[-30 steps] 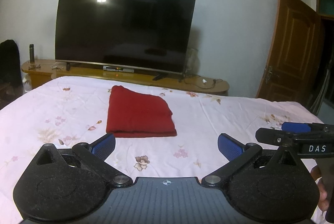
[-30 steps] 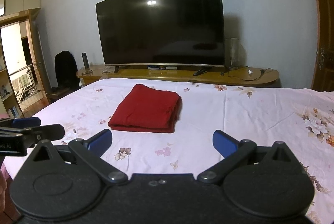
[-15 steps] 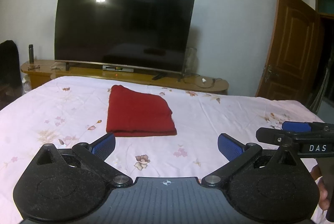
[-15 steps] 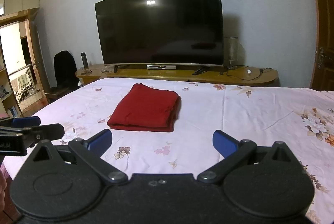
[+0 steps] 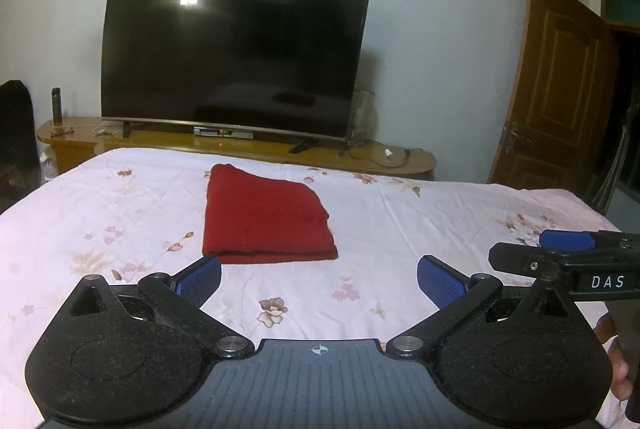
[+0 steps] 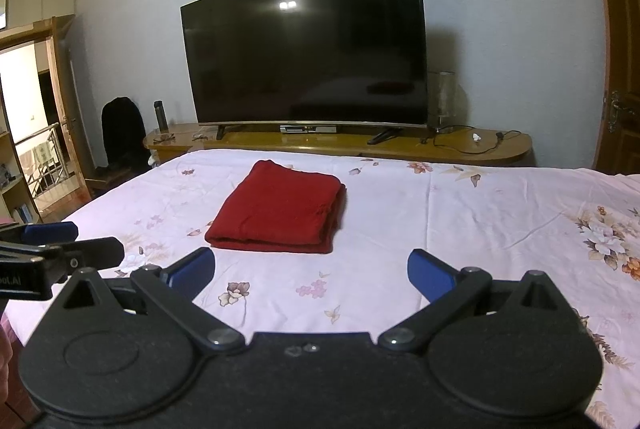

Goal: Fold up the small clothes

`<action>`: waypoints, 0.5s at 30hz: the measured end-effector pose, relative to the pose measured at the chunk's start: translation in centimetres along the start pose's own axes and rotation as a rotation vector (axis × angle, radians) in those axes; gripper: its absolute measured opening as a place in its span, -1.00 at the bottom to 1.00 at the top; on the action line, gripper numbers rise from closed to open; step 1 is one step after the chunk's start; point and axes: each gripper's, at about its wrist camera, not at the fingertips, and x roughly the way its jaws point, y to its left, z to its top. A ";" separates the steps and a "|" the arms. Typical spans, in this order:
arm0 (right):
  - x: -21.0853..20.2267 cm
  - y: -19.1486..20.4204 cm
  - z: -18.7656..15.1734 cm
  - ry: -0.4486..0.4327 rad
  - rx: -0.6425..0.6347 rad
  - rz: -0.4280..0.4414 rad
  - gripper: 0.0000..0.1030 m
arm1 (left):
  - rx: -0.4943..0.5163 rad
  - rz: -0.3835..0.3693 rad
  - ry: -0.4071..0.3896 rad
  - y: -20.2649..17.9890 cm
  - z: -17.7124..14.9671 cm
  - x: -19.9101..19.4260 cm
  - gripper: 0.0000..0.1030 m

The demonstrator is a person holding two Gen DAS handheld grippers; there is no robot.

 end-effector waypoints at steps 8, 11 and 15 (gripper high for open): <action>0.0 0.1 0.0 0.003 -0.005 -0.003 0.99 | -0.003 -0.003 0.000 0.1 0.0 -0.1 1.00; 0.1 0.3 0.0 0.001 -0.008 -0.003 0.99 | -0.001 -0.001 0.000 0.1 -0.1 -0.1 1.00; 0.0 0.6 0.0 -0.001 -0.010 -0.002 0.99 | -0.001 -0.005 -0.004 0.2 0.0 -0.2 1.00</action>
